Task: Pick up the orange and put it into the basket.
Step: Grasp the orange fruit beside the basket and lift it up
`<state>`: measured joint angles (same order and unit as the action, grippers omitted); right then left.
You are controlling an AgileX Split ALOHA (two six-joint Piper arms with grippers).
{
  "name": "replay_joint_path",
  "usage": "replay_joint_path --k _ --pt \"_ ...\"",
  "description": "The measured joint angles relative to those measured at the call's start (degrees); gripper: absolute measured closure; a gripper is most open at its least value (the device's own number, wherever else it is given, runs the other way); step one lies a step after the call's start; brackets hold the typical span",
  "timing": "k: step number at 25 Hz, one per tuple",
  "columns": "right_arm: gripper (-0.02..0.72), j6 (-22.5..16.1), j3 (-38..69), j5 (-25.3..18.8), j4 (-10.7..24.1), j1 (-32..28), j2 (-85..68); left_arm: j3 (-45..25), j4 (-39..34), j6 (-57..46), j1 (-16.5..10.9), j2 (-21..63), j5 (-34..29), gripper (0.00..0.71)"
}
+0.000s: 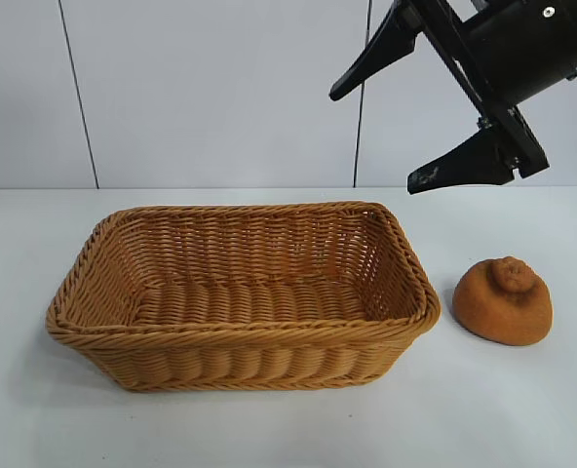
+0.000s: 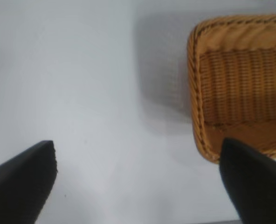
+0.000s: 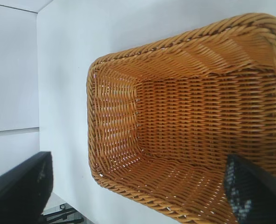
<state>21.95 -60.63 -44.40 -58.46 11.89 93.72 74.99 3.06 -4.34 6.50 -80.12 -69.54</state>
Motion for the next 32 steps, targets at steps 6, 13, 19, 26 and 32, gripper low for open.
replay_joint_path --k 6,13,19,26,32 --pt "0.02 0.0 0.0 -0.17 0.0 0.0 0.0 -17.87 -0.05 1.88 0.0 17.4 -0.28 0.035" --pt "0.02 0.0 0.0 -0.17 0.0 0.0 0.0 -32.1 -0.1 2.04 0.0 38.88 -0.39 0.035" --pt "0.02 0.0 0.0 -0.38 0.0 0.0 0.0 -38.29 -0.1 2.06 0.0 56.47 -0.4 0.036" --pt "0.02 0.0 0.0 -1.03 0.0 0.0 0.0 -43.63 -0.15 2.1 0.0 68.17 1.7 0.036" --pt "0.02 0.0 0.0 -1.55 0.0 0.0 0.0 -46.12 -0.4 2.1 0.0 68.86 7.63 0.037"
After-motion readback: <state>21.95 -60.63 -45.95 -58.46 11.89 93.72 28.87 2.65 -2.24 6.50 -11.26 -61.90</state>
